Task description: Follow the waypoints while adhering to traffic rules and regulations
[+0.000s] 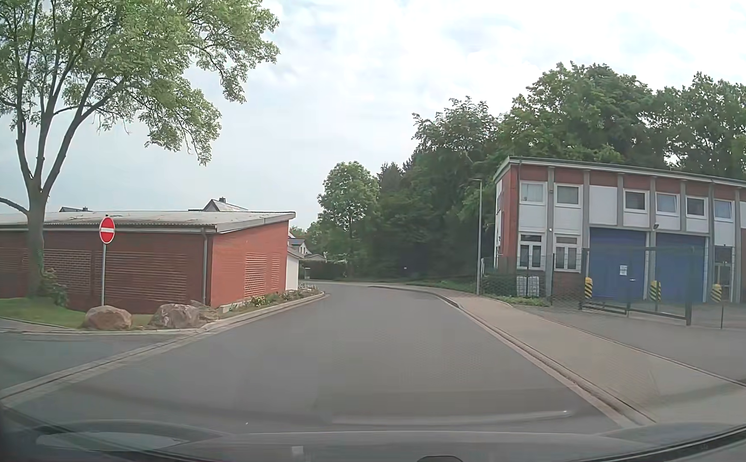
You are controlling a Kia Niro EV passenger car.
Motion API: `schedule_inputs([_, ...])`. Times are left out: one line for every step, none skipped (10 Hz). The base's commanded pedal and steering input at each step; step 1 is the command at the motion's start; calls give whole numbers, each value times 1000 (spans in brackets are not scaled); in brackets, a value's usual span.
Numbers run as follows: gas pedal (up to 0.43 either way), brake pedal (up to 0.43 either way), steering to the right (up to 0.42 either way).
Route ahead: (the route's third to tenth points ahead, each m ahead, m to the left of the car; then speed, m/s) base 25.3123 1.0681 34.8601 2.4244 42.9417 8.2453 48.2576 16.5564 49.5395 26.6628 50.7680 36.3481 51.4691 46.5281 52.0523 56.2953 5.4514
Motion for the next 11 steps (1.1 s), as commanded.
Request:
schedule_inputs([169,0,4])
schedule_inputs([169,0,2])
schedule_inputs([169,0,1])
schedule_inputs([157,0,2])
schedule_inputs([157,0,2])
schedule_inputs([157,0,1])
schedule_inputs([157,0,2])
schedule_inputs([157,0,2])
schedule_inputs([157,0,2])
schedule_inputs([157,0,2])
schedule_inputs([150,0,2])
